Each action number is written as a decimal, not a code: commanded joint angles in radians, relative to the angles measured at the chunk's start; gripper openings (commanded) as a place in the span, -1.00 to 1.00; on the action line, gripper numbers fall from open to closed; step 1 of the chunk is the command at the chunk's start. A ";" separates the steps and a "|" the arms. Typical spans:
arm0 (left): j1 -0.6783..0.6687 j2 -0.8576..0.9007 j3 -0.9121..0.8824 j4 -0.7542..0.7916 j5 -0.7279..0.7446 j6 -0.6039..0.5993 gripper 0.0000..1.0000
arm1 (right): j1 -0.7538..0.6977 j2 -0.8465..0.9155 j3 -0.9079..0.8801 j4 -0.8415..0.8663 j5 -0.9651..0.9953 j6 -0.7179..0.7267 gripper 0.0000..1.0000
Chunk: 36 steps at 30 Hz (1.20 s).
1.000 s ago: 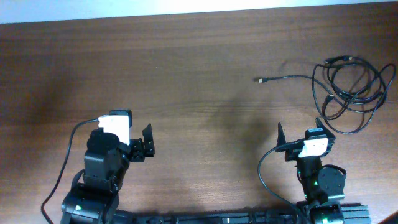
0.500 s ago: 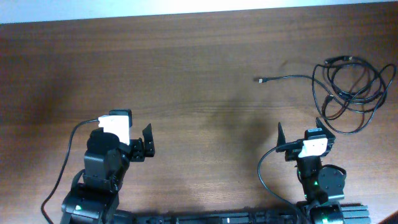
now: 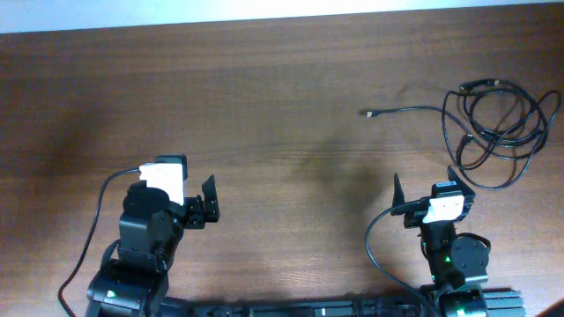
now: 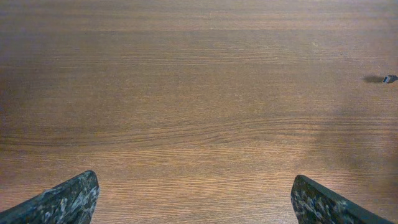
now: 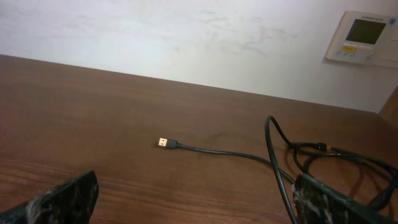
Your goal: Untangle cables
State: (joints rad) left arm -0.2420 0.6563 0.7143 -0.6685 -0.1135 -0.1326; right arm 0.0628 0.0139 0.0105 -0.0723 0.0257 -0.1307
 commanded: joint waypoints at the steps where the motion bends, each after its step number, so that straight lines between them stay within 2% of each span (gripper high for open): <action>1: -0.002 -0.003 -0.006 0.001 -0.015 -0.005 0.98 | 0.002 -0.010 -0.005 -0.009 0.002 0.000 0.97; 11: -0.002 -0.041 -0.025 -0.005 -0.027 -0.005 0.98 | 0.002 -0.010 -0.005 -0.009 0.002 0.000 0.97; 21: 0.090 -0.408 -0.360 0.154 -0.014 -0.006 0.98 | 0.002 -0.010 -0.005 -0.009 0.002 0.000 0.97; 26: 0.119 -0.538 -0.488 0.314 -0.014 -0.005 0.98 | 0.002 -0.010 -0.005 -0.009 0.002 0.000 0.97; 34: 0.183 -0.652 -0.688 0.742 0.038 -0.003 0.98 | 0.002 -0.010 -0.005 -0.009 0.002 0.000 0.97; 36: 0.185 -0.652 -0.706 0.811 0.051 0.056 0.98 | 0.002 -0.010 -0.005 -0.009 0.002 0.000 0.97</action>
State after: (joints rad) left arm -0.0689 0.0166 0.0448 0.0704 -0.0971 -0.1318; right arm 0.0624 0.0120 0.0105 -0.0727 0.0257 -0.1314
